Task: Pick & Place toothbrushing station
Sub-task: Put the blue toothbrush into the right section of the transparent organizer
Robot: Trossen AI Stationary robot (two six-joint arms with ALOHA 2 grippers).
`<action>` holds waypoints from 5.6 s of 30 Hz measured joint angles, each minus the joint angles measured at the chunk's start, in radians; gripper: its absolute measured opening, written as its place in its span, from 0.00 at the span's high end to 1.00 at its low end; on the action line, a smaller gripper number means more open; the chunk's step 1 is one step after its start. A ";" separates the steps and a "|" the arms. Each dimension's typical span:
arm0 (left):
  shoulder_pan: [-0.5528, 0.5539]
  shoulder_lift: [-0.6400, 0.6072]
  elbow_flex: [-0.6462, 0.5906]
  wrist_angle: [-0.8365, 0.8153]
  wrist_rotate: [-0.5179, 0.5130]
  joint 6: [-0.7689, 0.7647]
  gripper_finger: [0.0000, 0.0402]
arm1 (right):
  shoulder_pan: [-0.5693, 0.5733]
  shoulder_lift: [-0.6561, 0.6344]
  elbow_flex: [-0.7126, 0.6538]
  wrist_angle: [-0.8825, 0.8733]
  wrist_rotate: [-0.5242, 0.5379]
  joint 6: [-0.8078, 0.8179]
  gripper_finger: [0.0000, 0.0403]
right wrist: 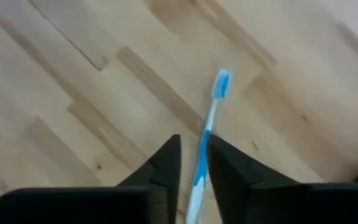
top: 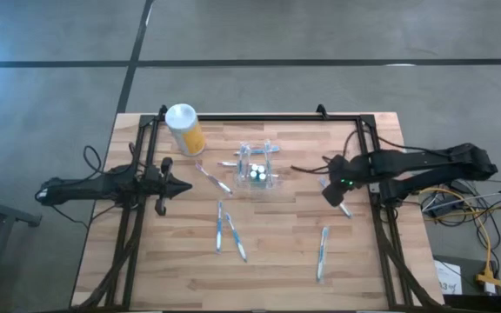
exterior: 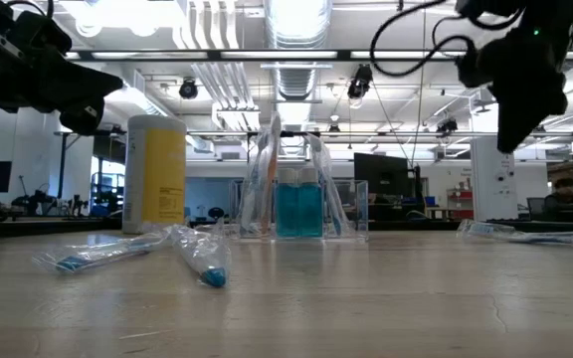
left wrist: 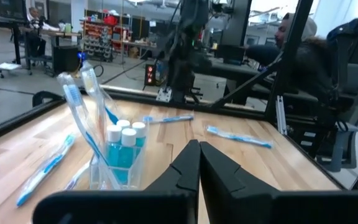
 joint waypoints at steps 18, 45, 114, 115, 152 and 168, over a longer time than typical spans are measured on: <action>0.000 0.000 -0.002 0.005 0.002 -0.069 0.96 | -0.004 0.361 -0.022 0.015 0.004 0.011 0.43; 0.000 0.000 -0.013 0.017 0.004 -0.080 0.98 | -0.055 0.489 -0.122 0.211 -0.120 -0.199 0.81; 0.000 0.005 -0.018 0.033 -0.056 -0.111 0.97 | 0.216 -0.562 -0.629 1.447 0.113 -0.722 0.97; 0.000 0.005 -0.018 0.034 -0.057 -0.111 0.97 | 0.216 -0.523 -0.596 1.447 0.113 -0.722 0.97; 0.000 0.006 -0.018 0.031 -0.048 -0.124 0.97 | -0.040 0.654 -0.343 2.169 0.357 -0.722 0.98; 0.000 0.008 -0.018 0.030 -0.049 -0.125 0.97 | -0.023 0.718 -0.347 2.140 0.372 -0.687 0.98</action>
